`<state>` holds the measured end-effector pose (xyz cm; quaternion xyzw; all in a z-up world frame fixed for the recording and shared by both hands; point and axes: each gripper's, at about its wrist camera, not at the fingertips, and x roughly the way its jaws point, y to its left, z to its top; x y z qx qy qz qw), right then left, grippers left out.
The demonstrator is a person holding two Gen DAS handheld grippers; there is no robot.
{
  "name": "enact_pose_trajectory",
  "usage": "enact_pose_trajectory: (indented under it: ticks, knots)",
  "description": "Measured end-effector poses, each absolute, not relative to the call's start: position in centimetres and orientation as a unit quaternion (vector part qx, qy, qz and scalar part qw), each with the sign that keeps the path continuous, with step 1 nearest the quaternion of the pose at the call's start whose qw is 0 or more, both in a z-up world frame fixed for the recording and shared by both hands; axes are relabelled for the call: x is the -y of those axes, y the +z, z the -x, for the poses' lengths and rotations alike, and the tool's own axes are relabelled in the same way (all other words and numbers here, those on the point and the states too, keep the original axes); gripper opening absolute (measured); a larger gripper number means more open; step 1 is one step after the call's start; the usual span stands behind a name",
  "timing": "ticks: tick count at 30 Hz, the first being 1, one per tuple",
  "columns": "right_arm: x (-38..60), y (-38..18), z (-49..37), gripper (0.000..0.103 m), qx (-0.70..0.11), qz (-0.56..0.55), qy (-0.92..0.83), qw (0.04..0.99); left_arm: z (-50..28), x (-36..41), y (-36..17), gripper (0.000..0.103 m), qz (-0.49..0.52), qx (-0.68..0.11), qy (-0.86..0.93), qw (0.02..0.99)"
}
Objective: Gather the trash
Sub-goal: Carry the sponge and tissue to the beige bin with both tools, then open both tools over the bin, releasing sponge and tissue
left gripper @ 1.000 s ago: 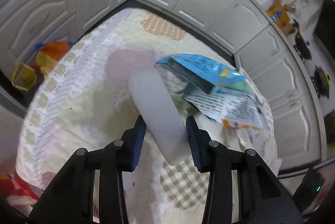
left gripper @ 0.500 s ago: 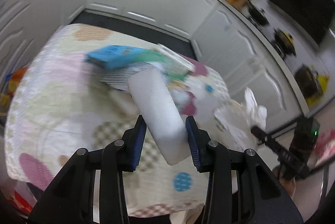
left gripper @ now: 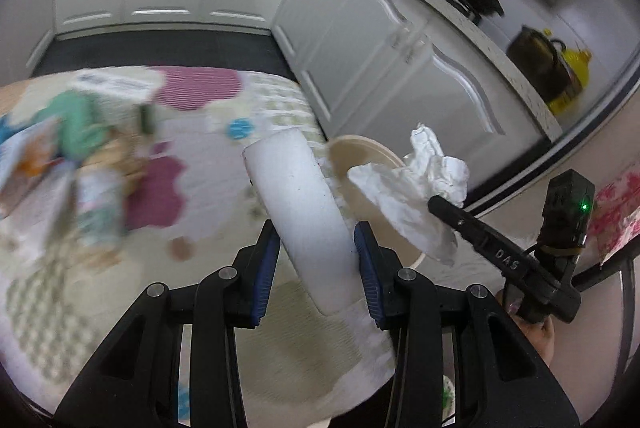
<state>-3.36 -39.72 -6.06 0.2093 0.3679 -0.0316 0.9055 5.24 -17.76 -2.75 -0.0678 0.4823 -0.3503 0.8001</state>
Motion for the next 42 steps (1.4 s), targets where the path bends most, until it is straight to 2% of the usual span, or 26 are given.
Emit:
enact_pose_trajectory:
  ticks: [11, 20, 23, 25, 27, 34, 42]
  knots:
    - [44.3, -8.9, 3.2, 0.017, -0.387, -0.212, -0.107, 0.891, -6.6, 28.5, -5.6, 0.036, 0.02, -0.492, -0.379, 0.784]
    - [47.0, -9.9, 3.4, 0.017, -0.386, -0.22, -0.142, 0.884, -6.5, 33.1, -7.4, 0.037, -0.016, -0.477, -0.392, 0.786]
    - [47.5, -10.0, 3.6, 0.03, -0.383, -0.221, -0.154, 0.884, -6.4, 33.6, -7.8, 0.04, -0.015, -0.471, -0.396, 0.788]
    - [47.7, -9.9, 3.9, 0.045, -0.376, -0.228, -0.158, 0.884, -6.5, 33.9, -8.2, 0.052, -0.013, -0.474, -0.401, 0.784]
    - [47.8, -9.9, 4.3, 0.046, -0.372, -0.233, -0.16, 0.884, -6.6, 33.8, -8.4, 0.063, -0.012, -0.476, -0.4, 0.783]
    - [47.1, -9.9, 4.3, 0.046, -0.38, -0.236, -0.146, 0.882, -6.5, 32.5, -9.0, 0.063, -0.014, -0.484, -0.38, 0.788]
    - [45.4, -9.2, 4.3, 0.046, -0.38, -0.227, -0.128, 0.887, -5.5, 30.4, -7.6, 0.063, -0.031, -0.457, -0.345, 0.819]
